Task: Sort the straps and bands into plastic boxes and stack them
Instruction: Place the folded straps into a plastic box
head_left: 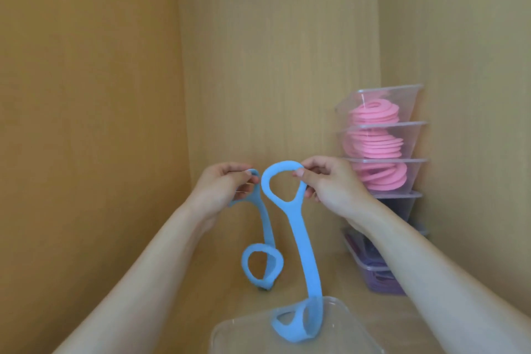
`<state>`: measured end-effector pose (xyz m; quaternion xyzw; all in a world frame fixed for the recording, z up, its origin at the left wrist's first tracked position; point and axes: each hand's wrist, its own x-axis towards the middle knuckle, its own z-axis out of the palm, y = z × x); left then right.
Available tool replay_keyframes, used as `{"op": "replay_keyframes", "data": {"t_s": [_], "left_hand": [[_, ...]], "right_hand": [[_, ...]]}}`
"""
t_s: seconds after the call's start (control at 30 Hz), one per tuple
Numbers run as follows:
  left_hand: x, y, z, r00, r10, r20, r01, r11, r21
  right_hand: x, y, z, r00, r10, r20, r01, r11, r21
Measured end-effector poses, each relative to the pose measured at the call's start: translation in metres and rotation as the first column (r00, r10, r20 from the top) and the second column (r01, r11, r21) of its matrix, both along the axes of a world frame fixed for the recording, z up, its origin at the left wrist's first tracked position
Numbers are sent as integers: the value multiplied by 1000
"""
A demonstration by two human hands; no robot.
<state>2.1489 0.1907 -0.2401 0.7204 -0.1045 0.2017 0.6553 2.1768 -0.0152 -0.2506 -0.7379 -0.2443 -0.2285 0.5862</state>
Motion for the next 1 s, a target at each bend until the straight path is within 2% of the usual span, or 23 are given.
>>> {"op": "replay_keyframes", "data": {"t_s": [0.13,0.23,0.4,0.47,0.57,0.67,0.83,1.0], "left_hand": [[-6,-3,4,986,-168,-22,167,986,-18],[-9,-10,7,956,-295,-7,295,955,12],[-17,-18,11,934,-355,-30,356,926,127],[-20,-19,12,935,-352,-34,353,923,151],[-25,-21,12,944,-327,-39,329,931,157],[-31,-22,16,963,-267,-26,265,933,244],[-37,-23,23,979,-188,78,144,911,386],[-38,-22,28,977,-175,122,118,919,376]], "right_hand": [[-3,4,-1,997,74,5,-74,997,-10],[-3,8,-3,998,65,9,-65,998,-15],[-3,10,-4,994,106,-39,-101,989,108],[-3,11,-4,992,119,-45,-115,989,88],[-5,9,-3,993,112,-32,-113,993,-39],[-8,6,0,995,91,-32,-95,986,-140],[-16,3,8,993,117,-31,-121,980,-156],[-22,7,24,989,136,-60,-147,959,-242]]}}
